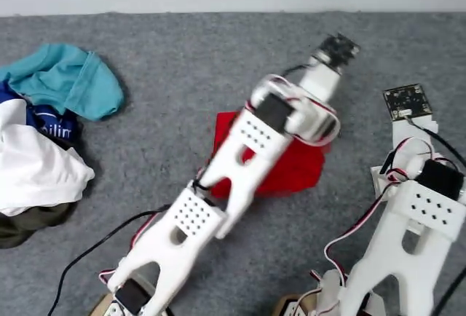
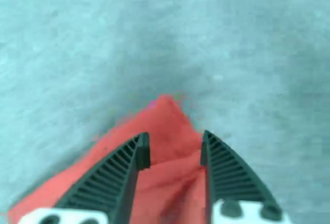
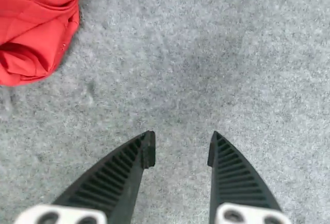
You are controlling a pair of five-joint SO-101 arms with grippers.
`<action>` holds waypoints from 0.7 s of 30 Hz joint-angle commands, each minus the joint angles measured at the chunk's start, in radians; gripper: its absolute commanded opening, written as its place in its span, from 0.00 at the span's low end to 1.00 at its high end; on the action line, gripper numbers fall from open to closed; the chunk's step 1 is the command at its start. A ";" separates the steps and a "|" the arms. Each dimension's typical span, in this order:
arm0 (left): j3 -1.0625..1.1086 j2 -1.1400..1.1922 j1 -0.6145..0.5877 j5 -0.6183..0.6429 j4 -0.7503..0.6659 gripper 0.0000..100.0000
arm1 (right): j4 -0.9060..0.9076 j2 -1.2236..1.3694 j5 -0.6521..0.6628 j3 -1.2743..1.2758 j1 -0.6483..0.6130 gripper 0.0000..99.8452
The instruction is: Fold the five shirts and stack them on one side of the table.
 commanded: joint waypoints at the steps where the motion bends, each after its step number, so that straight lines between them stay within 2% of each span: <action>1: -0.062 -0.112 -0.170 0.000 0.055 0.17 | 0.007 -0.028 -0.003 -0.006 0.004 0.18; 4: -0.059 -0.164 -0.319 0.000 0.092 0.17 | -0.004 -0.028 -0.011 -0.006 -0.022 0.18; 7: -0.031 -0.158 -0.427 0.000 0.160 0.17 | -0.022 -0.028 -0.028 -0.006 -0.124 0.18; 10: 0.015 -0.115 -0.489 0.005 0.158 0.17 | -0.124 -0.019 -0.155 -0.012 -0.266 0.18; 12: 0.025 -0.081 -0.502 0.005 0.158 0.17 | -0.197 -0.016 -0.232 -0.012 -0.371 0.18; 16: 0.025 -0.009 -0.488 0.005 0.157 0.17 | -0.298 -0.016 -0.244 -0.012 -0.561 0.18; 21: 0.025 0.091 -0.443 0.005 0.157 0.17 | -0.450 0.050 -0.244 -0.012 -0.673 0.18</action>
